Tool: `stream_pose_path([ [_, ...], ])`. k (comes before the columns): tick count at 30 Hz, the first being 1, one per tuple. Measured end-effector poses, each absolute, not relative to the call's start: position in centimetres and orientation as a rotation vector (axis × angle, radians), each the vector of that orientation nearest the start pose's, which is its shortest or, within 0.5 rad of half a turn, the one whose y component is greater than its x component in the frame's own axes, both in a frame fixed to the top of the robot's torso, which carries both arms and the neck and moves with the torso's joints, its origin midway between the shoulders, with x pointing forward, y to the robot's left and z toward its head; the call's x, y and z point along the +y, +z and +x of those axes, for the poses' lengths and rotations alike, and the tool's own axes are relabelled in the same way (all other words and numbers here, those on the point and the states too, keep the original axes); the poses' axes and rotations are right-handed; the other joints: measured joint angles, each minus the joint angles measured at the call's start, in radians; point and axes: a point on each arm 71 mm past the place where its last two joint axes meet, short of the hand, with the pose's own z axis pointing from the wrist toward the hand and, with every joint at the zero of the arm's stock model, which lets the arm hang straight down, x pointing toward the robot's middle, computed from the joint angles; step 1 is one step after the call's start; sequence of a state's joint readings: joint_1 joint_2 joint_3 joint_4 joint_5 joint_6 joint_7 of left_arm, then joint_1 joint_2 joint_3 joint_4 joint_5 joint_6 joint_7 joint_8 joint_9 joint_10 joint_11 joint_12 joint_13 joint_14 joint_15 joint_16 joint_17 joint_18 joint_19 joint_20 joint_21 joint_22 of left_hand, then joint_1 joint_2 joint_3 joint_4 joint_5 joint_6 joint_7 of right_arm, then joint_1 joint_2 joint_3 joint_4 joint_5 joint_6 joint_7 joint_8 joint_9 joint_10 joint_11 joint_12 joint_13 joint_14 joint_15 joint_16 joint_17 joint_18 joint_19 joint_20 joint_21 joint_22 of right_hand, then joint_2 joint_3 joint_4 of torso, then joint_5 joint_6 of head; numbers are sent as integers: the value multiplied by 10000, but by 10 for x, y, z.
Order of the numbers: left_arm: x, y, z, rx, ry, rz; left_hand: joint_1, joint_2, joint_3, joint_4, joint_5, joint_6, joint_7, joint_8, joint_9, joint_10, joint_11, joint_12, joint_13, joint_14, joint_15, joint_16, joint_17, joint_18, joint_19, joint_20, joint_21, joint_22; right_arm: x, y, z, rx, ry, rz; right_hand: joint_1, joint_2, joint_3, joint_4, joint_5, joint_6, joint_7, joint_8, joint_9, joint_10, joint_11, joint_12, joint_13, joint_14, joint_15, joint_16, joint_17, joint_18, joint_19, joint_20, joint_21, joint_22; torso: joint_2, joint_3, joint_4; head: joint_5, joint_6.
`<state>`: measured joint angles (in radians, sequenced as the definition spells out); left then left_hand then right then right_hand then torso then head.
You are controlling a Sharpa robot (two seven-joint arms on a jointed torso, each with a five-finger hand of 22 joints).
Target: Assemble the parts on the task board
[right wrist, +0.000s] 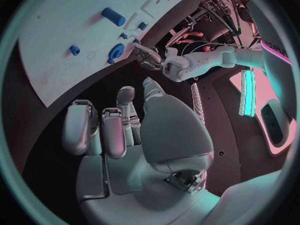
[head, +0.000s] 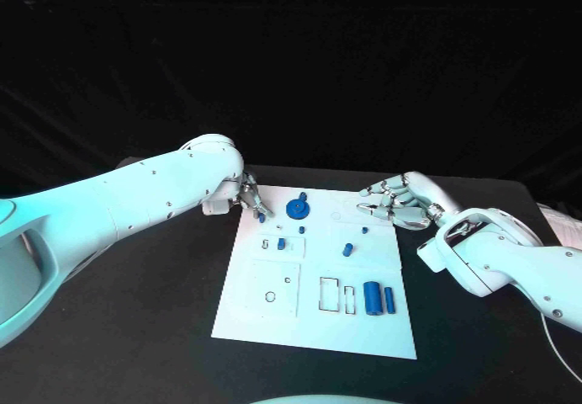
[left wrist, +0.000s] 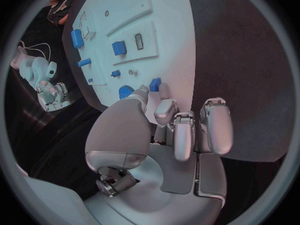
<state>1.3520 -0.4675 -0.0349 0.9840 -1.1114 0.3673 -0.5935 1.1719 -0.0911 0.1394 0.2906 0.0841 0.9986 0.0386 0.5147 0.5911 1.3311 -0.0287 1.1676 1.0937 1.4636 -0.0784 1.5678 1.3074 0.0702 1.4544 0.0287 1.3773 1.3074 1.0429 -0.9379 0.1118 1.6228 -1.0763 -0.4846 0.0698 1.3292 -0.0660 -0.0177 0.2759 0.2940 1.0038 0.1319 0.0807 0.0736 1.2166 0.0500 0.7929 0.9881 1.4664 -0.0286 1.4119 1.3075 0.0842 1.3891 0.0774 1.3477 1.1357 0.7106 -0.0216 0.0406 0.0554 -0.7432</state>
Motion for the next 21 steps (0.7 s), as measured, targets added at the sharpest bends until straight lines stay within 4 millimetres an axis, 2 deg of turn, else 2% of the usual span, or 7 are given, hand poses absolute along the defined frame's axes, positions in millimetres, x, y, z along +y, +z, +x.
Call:
stream_pose_path([
  [21, 186, -178, 581, 23576, -1252, -1546, -38, -38, -84, -26, 0, 37, -36, 73, 42, 36, -35, 54, 21, 0, 0, 0, -1, 0, 0, 0, 0, 0, -223, -182, 461, 15330, 9617, 2807, 0, 0, 0, 0, 0, 0, 0, 0, 0, 0, 0, 0, -9, 0, 0, 0, -1, 0, 0, 0, 0, 0, 0, 2, -4, 12, -20],
])
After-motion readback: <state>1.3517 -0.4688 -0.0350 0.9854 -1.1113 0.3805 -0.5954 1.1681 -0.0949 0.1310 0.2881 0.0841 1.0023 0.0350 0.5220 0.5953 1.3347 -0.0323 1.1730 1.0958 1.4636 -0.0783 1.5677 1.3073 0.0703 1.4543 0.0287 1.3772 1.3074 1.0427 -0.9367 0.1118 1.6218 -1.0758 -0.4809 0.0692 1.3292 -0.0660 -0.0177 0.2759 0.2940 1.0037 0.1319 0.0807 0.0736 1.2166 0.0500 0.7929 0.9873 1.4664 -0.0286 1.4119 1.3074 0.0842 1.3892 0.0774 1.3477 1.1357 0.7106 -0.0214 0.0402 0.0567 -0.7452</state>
